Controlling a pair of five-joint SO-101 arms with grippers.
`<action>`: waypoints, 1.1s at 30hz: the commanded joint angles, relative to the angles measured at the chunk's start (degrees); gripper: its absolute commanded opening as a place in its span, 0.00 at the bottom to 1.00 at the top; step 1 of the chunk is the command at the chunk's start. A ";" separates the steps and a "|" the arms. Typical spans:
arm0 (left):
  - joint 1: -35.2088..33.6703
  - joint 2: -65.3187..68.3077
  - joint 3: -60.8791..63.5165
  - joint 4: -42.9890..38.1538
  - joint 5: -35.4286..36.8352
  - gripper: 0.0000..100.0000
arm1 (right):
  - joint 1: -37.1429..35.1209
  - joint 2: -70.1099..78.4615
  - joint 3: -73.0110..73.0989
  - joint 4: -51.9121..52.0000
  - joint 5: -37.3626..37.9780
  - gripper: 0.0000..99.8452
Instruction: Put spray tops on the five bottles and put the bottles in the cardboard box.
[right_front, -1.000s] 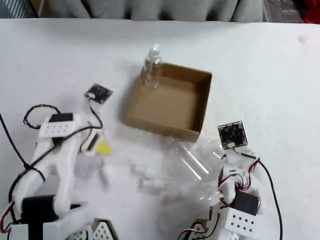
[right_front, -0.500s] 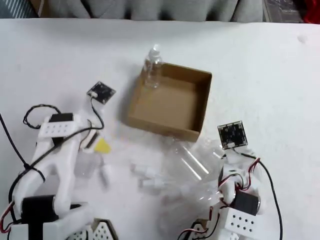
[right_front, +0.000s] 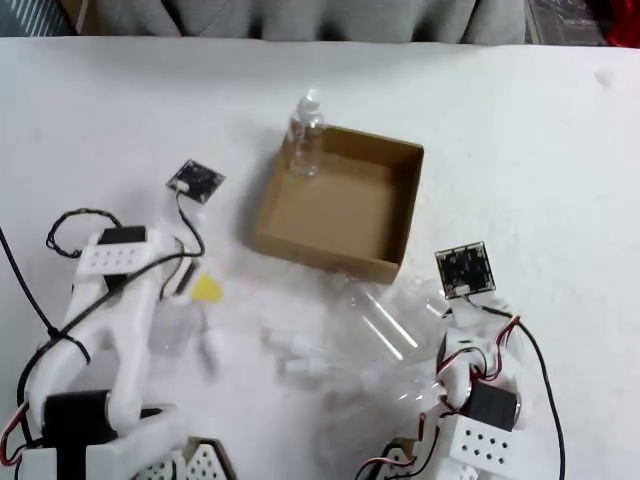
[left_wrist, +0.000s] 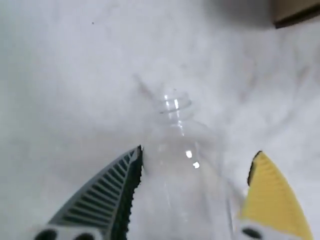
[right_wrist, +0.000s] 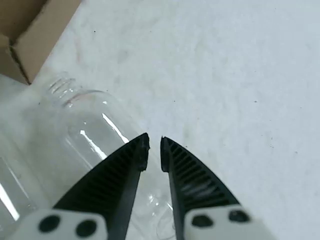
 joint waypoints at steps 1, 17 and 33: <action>-0.31 -2.33 0.18 -1.14 3.43 0.26 | -0.66 -0.13 0.88 0.75 0.53 0.03; -0.66 -2.95 -5.63 8.26 3.69 0.03 | -0.57 -0.13 0.88 0.75 0.53 0.03; -9.01 -3.03 -17.93 19.34 23.65 0.03 | -0.84 -0.13 0.44 0.75 0.09 0.03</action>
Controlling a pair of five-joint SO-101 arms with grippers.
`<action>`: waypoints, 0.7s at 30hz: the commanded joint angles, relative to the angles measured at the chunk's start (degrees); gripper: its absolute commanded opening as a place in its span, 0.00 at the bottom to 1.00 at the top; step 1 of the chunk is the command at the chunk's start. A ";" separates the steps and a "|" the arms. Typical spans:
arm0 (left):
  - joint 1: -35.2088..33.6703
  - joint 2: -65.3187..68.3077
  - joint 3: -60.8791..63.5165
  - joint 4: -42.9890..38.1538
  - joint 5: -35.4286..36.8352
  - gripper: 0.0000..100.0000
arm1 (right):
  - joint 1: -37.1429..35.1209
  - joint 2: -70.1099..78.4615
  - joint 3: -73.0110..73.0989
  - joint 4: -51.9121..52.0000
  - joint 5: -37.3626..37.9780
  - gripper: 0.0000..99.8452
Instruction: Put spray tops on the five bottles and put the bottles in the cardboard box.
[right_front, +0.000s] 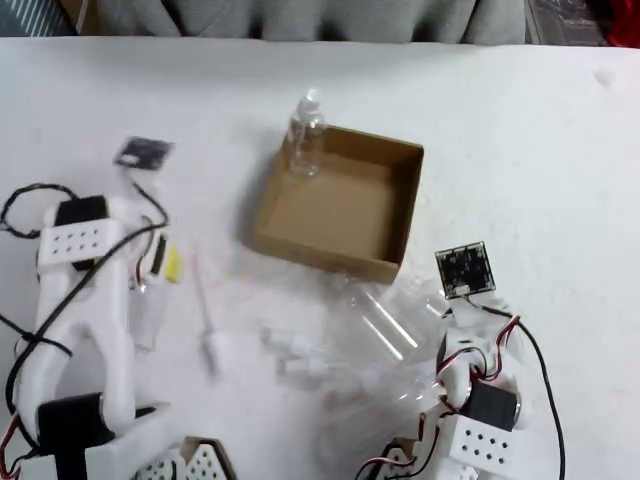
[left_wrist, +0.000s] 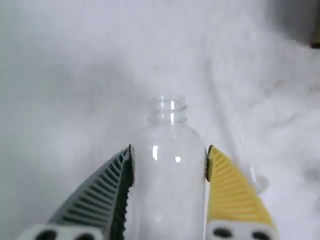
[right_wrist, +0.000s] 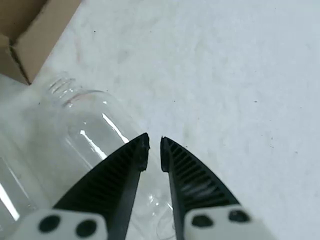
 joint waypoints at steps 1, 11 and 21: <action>-2.77 -1.98 -3.43 -2.20 11.43 0.03 | -0.84 -0.13 0.26 0.75 0.09 0.03; -9.80 -1.98 -3.69 -7.47 24.88 0.03 | -7.60 0.31 -17.14 6.90 -5.10 0.03; -14.55 -1.89 1.32 -17.41 26.29 0.03 | -32.66 0.48 -33.93 12.18 -5.63 0.03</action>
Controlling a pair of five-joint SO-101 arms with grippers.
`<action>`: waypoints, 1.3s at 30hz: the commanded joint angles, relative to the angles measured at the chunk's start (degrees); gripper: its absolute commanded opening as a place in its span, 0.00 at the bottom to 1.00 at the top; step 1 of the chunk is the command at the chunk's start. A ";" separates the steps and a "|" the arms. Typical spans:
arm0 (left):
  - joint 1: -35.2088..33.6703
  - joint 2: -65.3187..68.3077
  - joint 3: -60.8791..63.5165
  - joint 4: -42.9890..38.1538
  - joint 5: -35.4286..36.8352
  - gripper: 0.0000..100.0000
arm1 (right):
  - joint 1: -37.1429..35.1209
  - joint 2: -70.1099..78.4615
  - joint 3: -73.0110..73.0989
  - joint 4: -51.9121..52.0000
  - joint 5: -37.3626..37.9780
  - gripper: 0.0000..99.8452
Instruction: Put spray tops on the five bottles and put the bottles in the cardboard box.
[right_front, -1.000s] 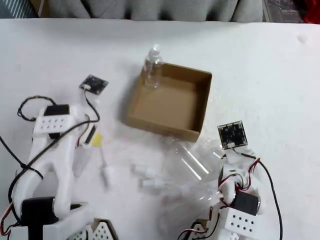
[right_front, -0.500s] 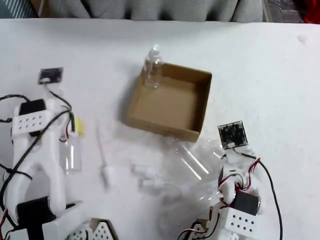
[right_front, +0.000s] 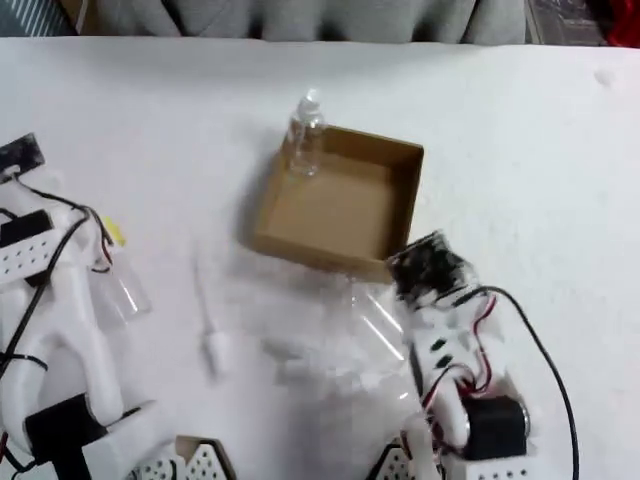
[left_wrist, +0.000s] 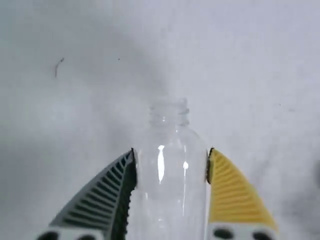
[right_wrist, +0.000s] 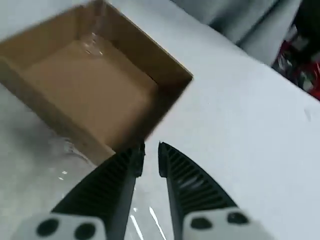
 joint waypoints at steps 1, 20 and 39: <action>-1.80 -1.89 0.79 -5.89 0.70 0.03 | -9.27 0.57 -5.27 0.66 -0.53 0.03; -1.80 -1.80 3.87 -12.66 0.70 0.03 | -44.70 39.34 -9.58 -17.27 -14.24 0.09; -1.63 -1.54 3.69 -12.66 0.44 0.03 | -51.74 76.09 -9.41 -39.08 -28.57 0.29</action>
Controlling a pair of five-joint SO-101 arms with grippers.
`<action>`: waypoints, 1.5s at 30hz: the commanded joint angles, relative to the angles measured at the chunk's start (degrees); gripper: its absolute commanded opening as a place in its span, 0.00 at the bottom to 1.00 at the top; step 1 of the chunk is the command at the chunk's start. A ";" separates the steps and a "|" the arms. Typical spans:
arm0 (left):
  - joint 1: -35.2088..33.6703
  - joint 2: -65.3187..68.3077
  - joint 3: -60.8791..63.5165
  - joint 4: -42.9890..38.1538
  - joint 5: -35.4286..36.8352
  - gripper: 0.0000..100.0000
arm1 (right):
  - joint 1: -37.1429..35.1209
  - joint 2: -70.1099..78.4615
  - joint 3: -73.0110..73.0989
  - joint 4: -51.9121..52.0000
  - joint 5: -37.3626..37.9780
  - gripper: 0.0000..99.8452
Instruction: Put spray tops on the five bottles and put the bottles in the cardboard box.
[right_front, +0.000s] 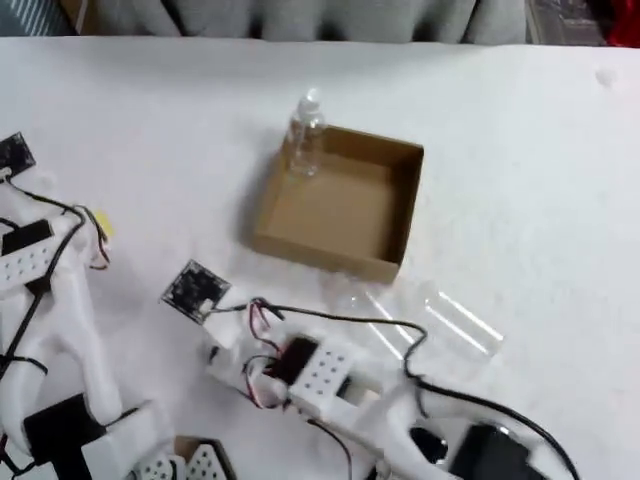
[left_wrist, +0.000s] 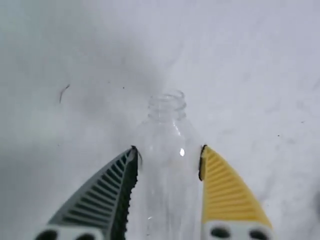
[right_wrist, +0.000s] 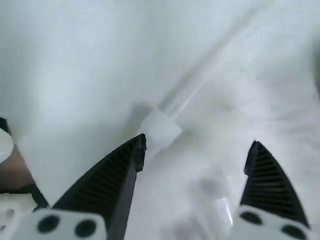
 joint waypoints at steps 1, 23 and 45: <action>-0.13 -1.63 -0.44 -1.49 0.44 0.03 | -0.48 3.74 -2.99 -1.63 -0.18 0.29; 0.04 -1.54 -0.18 -2.37 0.35 0.03 | -6.20 10.95 -10.02 2.15 -0.09 0.29; 0.04 -1.98 1.93 -5.01 0.26 0.03 | 3.38 8.92 -16.53 20.70 4.66 0.02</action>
